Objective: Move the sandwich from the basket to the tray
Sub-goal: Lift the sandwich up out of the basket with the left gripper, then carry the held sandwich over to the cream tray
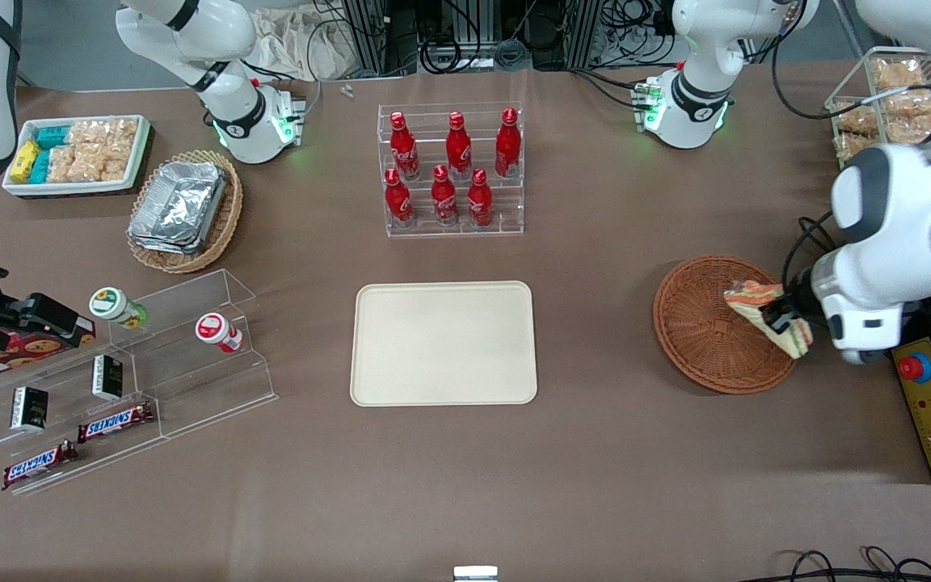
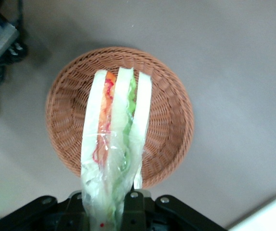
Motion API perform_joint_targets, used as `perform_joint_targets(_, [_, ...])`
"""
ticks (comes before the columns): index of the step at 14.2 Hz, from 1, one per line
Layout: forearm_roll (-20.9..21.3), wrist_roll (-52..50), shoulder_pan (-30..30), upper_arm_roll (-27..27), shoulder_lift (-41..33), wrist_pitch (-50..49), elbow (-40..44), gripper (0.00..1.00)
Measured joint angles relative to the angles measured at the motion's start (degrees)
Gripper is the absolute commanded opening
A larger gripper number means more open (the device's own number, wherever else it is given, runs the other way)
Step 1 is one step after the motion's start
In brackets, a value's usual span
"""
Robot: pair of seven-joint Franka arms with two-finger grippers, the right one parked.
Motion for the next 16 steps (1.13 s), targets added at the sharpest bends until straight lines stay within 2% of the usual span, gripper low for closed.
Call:
perform_joint_targets(3, [-0.13,11.04,-0.05,-1.94,-0.02,-9.84,11.44,0.0])
perform_joint_targets(6, [-0.31,21.95,-0.24,-6.58,0.71,-12.83,16.57,0.0])
perform_joint_targets(11, [-0.41,19.49,-2.29,-15.97,6.45,-12.41,16.77,0.0])
perform_joint_targets(16, [-0.34,11.68,-10.34,-17.04,16.33,-1.91,16.76,0.0])
